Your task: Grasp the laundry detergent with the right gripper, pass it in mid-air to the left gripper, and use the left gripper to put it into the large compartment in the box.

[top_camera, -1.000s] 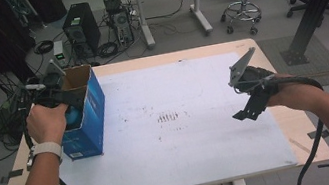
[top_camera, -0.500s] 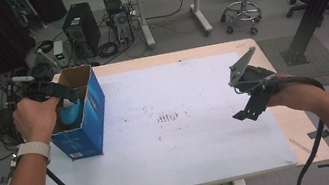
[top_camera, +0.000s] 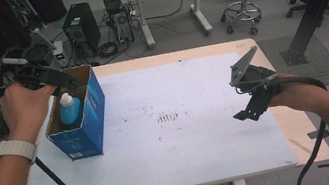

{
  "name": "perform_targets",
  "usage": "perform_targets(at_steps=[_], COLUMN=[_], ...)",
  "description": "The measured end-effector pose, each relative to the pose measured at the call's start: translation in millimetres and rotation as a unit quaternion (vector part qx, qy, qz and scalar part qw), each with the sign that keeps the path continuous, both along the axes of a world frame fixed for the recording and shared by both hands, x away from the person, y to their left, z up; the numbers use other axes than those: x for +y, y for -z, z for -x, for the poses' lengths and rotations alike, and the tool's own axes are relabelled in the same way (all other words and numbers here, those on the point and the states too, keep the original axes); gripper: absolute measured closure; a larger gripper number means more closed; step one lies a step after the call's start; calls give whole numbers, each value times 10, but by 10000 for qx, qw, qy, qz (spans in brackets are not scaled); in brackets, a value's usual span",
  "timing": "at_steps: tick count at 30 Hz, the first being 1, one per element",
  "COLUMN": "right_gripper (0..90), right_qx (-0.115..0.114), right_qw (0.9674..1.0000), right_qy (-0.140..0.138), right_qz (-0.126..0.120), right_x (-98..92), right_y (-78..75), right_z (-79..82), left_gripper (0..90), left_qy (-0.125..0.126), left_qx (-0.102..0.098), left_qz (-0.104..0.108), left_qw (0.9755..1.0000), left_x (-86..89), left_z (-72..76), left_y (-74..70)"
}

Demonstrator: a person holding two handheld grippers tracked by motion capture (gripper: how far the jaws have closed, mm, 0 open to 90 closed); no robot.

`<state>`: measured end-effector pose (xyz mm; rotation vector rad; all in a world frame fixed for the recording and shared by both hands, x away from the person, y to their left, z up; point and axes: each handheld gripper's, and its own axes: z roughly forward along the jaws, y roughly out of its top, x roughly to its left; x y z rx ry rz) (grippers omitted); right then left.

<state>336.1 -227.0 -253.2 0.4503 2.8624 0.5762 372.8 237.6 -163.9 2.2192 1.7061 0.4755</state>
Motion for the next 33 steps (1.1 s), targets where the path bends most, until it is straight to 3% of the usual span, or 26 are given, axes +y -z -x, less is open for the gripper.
perform_targets(at_steps=[17,33], right_gripper=[42,42], right_qx=[-15,-2], right_qw=[10000,10000], right_qy=[30,34], right_qz=[38,51], right_x=[-21,-9], right_y=[-43,-53], right_z=[41,50], left_gripper=[127,103], left_qy=[725,1340], left_qx=[22,271], left_qz=[-1,-43], left_qw=[9974,9906], left_x=[-361,-706], left_z=[154,137], left_y=[-250,-307])
